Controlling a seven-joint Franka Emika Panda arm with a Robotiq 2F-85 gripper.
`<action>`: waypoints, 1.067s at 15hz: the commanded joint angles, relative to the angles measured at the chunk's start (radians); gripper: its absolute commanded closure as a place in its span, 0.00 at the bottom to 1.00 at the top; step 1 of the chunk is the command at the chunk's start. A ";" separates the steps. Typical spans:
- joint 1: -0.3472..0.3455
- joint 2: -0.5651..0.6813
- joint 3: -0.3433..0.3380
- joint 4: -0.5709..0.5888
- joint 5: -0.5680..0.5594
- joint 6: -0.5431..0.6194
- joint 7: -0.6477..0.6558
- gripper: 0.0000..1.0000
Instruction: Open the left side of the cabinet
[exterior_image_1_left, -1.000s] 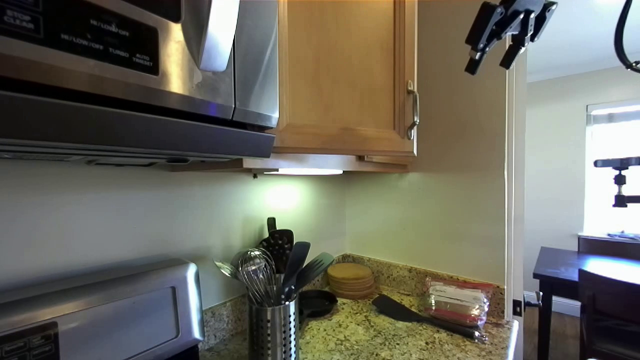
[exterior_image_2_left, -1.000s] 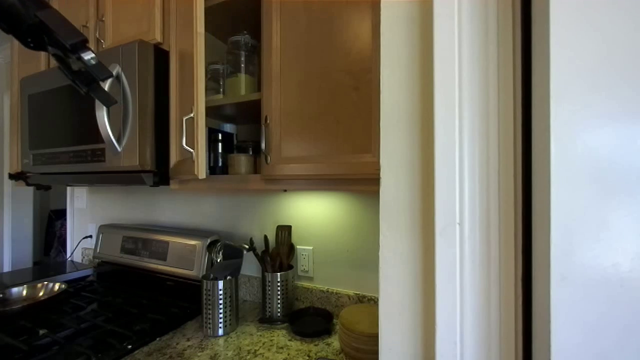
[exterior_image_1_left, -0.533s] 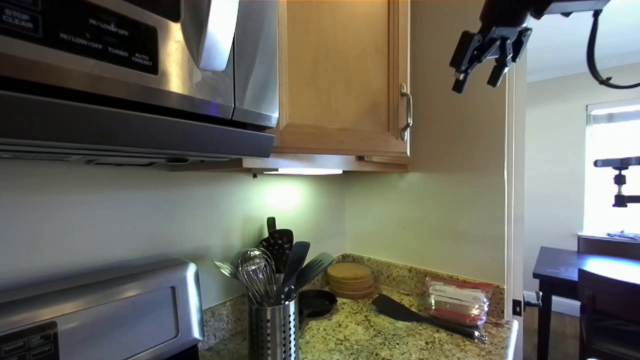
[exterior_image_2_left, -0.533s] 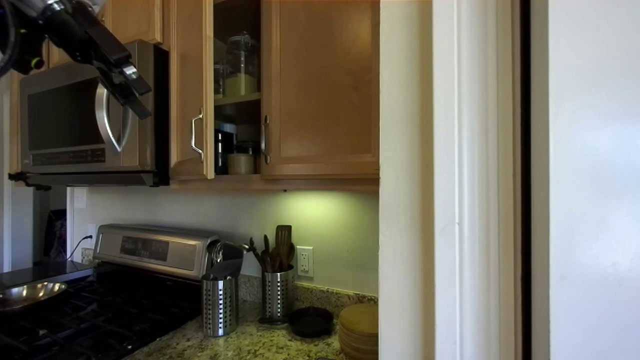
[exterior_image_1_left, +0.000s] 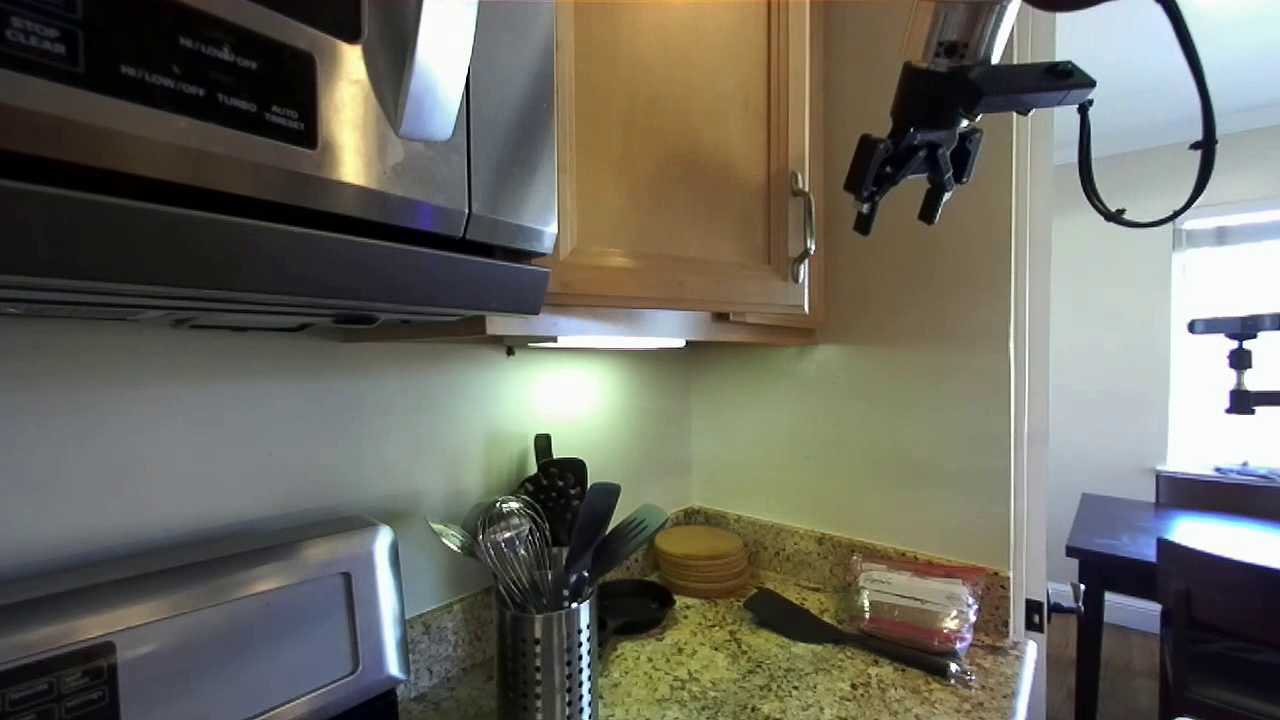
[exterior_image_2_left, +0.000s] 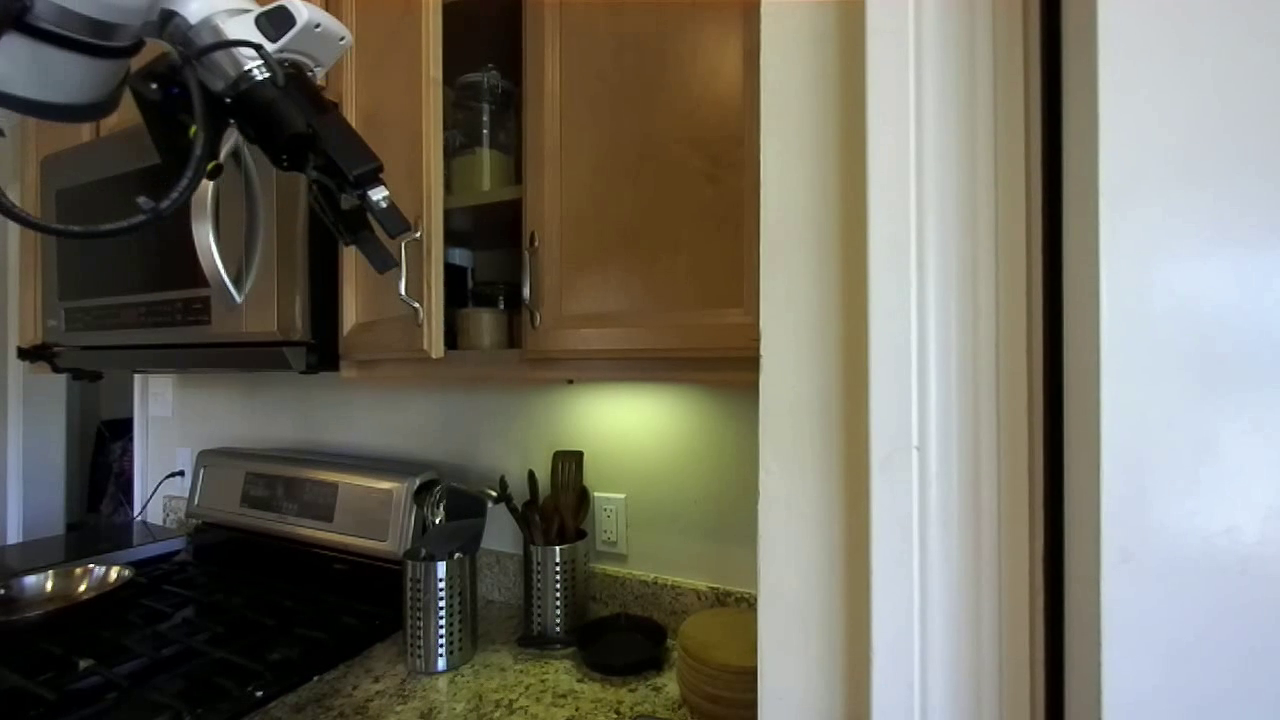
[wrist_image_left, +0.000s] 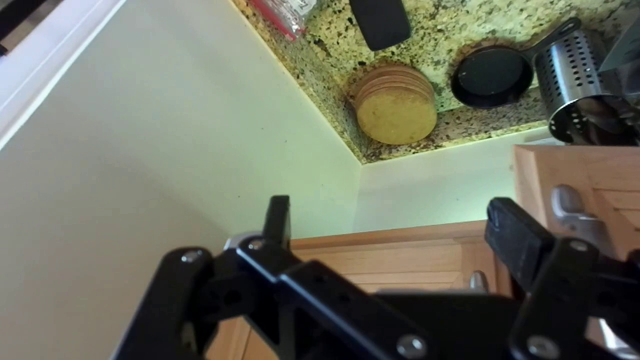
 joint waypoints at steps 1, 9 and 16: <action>-0.050 0.057 -0.079 -0.011 -0.045 0.089 -0.021 0.00; -0.049 0.367 -0.201 0.072 0.034 0.302 -0.080 0.00; 0.012 0.447 -0.213 0.175 0.188 0.318 -0.234 0.00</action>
